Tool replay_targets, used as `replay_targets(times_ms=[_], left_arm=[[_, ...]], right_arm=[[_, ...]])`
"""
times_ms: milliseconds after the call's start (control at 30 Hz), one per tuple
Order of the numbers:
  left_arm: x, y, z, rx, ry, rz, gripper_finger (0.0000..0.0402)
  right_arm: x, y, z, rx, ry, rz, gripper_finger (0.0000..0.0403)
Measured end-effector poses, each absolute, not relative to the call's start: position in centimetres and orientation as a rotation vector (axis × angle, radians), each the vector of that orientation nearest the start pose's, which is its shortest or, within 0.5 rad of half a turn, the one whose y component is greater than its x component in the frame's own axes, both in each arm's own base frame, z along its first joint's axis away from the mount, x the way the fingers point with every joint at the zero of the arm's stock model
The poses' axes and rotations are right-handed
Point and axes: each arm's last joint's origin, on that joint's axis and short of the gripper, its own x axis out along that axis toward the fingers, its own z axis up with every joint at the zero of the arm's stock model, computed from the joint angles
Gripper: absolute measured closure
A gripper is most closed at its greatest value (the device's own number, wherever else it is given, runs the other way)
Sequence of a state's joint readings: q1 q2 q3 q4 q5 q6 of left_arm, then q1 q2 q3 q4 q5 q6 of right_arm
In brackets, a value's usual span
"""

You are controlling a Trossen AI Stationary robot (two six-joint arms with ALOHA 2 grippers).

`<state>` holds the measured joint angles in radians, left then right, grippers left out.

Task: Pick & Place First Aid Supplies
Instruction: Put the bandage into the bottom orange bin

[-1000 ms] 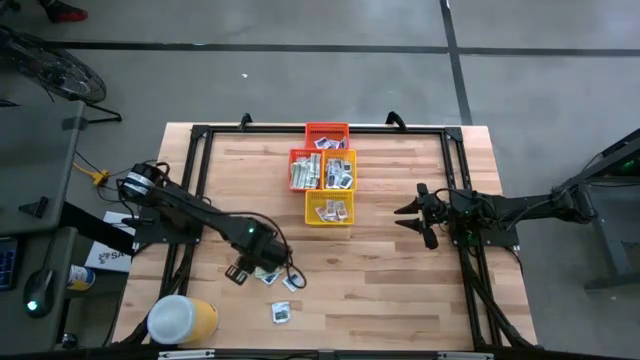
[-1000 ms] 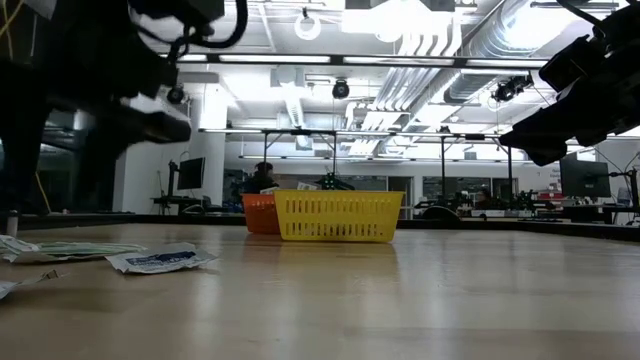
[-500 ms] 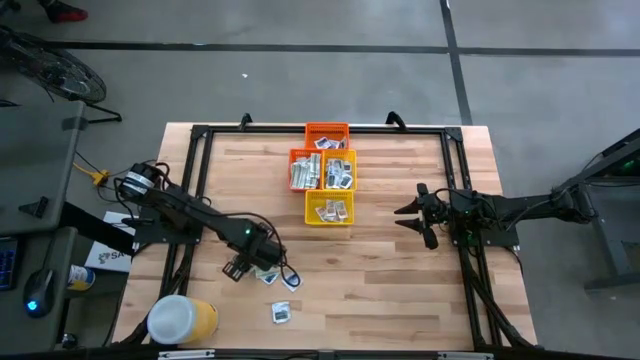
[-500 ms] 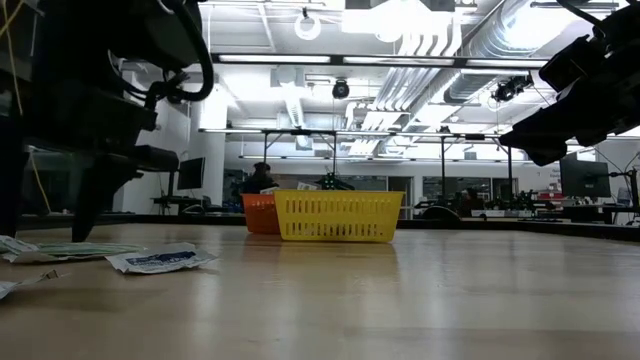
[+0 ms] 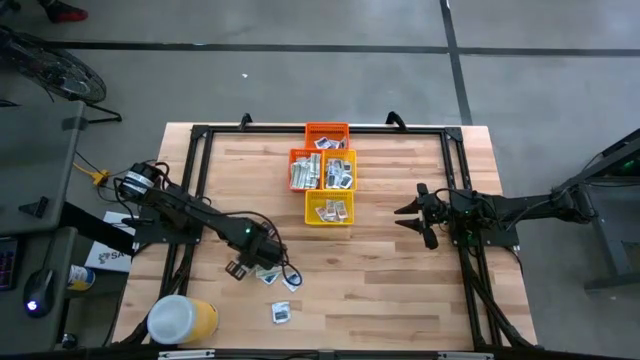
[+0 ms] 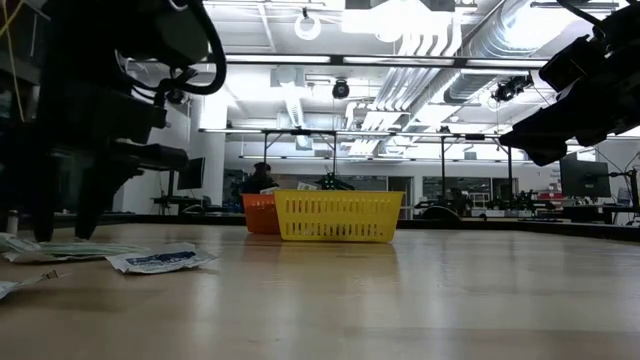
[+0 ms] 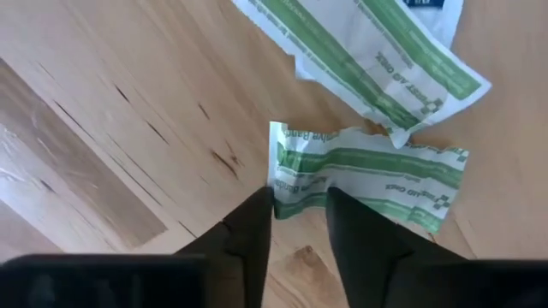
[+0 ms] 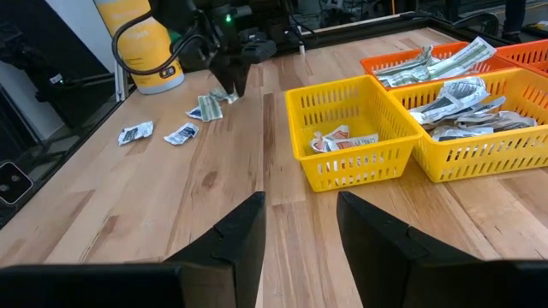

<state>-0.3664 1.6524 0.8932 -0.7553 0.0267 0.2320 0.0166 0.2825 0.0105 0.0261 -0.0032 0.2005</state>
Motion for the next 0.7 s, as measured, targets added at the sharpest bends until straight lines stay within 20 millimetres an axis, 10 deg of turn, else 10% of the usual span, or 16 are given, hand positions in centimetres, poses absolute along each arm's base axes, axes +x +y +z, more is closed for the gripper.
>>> replay_targets(times_ms=[700], left_arm=[[24.91, -9.68, 14.49, 0.337, 1.476, -0.411, 0.0398]], right_arm=[[11.24, 0.20, 14.55, 0.198, 0.247, -0.005, 0.0263]])
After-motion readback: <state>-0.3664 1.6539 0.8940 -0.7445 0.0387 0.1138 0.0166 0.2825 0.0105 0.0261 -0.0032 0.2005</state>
